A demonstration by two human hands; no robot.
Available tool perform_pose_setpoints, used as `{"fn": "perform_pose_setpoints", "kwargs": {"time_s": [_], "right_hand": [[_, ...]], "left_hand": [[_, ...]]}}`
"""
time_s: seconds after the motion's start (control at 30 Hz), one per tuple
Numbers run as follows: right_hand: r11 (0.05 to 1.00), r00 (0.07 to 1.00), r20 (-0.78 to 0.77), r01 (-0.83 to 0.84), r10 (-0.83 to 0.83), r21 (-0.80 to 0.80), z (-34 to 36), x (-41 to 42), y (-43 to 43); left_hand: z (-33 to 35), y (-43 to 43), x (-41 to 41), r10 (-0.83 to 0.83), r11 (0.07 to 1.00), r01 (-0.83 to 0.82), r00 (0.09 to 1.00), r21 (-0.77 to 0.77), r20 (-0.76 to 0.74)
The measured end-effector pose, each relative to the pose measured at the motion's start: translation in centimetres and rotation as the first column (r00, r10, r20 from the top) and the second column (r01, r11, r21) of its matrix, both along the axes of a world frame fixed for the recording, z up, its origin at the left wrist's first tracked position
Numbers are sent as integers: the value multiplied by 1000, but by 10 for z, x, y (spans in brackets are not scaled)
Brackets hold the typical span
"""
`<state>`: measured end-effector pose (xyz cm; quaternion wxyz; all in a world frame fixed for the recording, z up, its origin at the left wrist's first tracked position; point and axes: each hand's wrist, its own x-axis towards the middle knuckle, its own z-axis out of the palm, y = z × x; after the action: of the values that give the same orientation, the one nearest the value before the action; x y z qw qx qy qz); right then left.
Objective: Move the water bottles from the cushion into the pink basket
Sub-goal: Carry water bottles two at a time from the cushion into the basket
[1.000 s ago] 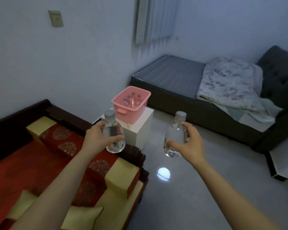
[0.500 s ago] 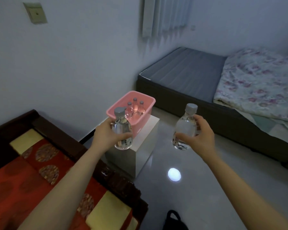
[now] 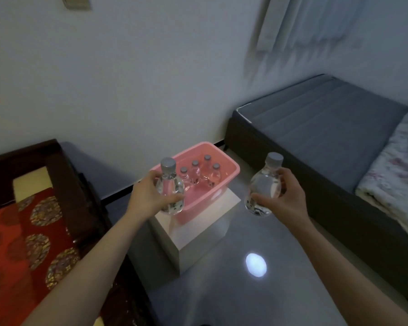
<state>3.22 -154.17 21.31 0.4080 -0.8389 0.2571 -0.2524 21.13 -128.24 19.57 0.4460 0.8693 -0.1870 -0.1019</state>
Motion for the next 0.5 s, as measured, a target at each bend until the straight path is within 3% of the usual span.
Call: {"fn": "perform_pose_setpoints", "kwargs": {"time_s": [0.27,0.5], "right_hand": [[982,985,-38,-164,168,95,-30,119,-65],[957,959,-139,-217,246,194,-76,231,-107]], "left_hand": [[-42,-55,68,104,994,-103,994,46,-25],[-102,-114,121,266,963,-271,954,-11,-140]]}}
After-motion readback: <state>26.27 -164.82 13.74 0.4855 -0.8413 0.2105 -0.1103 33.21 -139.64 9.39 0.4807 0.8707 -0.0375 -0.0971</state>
